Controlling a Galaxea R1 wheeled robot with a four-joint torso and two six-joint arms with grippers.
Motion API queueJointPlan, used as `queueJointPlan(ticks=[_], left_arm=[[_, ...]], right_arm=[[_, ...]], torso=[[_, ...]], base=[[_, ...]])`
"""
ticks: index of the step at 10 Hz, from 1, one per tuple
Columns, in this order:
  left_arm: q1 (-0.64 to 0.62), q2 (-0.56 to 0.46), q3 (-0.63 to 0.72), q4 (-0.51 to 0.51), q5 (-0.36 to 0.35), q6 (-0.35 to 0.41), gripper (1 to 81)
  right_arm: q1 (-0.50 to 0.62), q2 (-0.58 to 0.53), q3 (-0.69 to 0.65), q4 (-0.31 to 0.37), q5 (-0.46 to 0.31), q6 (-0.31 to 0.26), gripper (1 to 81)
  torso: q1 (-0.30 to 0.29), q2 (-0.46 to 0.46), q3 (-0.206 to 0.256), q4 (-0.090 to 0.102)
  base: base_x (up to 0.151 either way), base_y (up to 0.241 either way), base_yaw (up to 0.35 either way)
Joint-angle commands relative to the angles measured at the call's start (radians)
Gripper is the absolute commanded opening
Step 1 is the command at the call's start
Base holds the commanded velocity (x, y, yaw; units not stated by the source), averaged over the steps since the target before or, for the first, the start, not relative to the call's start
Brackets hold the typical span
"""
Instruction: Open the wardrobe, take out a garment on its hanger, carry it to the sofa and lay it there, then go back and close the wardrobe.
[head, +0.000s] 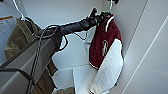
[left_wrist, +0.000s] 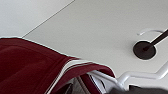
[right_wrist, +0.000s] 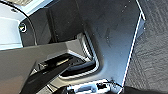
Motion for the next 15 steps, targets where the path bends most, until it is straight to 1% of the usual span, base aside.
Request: queueJointPlan(ticks=[1,2,3,5,8,9,10,11,12,14,15], left_arm=[[-0.204,0.051,0.006,-0.004,0.010,0.004,81.1],[-0.204,0.051,0.006,-0.002,0.010,0.004,81.1],[-0.203,0.051,0.003,-0.002,0.011,0.004,81.1],[-0.204,0.051,0.000,-0.001,0.010,0.004,81.1],[-0.210,0.051,-0.003,0.010,0.011,0.010,81.1],[-0.217,0.051,-0.017,0.010,0.008,0.010,81.1],[-0.226,0.051,-0.020,0.009,-0.001,0.008,81.1],[-0.226,0.051,-0.018,0.004,-0.031,0.008,81.1],[-0.226,0.051,-0.021,0.004,-0.033,0.008,81.1],[-0.235,0.051,-0.074,0.005,-0.036,0.008,81.1],[-0.237,0.051,-0.072,0.002,-0.038,0.008,81.1]], right_arm=[[0.027,0.008,0.003,0.016,-0.066,0.000,81.1],[0.027,0.008,0.003,0.016,-0.066,0.000,81.1],[0.027,0.008,0.003,0.016,-0.066,0.000,81.1],[0.027,0.008,0.003,0.016,-0.066,0.000,81.1],[0.027,0.008,0.003,0.016,-0.066,0.000,81.1],[0.027,0.008,0.003,0.014,-0.066,0.000,81.1],[0.027,0.008,0.003,0.014,-0.066,0.000,81.1],[0.027,0.008,0.003,0.016,-0.066,0.000,81.1],[0.027,0.008,0.003,0.016,-0.066,0.000,81.1],[0.027,0.008,0.003,0.014,-0.066,0.000,81.1],[0.027,0.008,0.003,0.016,-0.066,0.000,81.1]], torso=[[0.000,0.000,0.000,0.000],[0.000,0.000,0.000,-0.069],[0.000,0.000,0.000,-0.006],[0.000,0.000,0.000,-0.029],[0.000,0.000,0.000,-0.029],[0.000,0.000,0.000,-0.067],[0.000,0.000,0.000,-0.038],[0.000,0.000,0.000,-0.050],[0.000,0.000,0.000,-0.055],[0.000,0.000,0.000,-0.055],[0.000,0.000,0.000,-0.055]], base=[[0.000,0.000,0.000],[0.000,0.000,0.000],[0.000,0.000,0.000],[0.000,0.000,0.000],[0.000,0.000,0.000],[0.000,0.000,0.000],[0.000,0.000,0.000],[0.000,0.000,0.000],[0.000,0.000,0.000],[0.000,0.000,0.000],[0.000,0.000,0.000]])
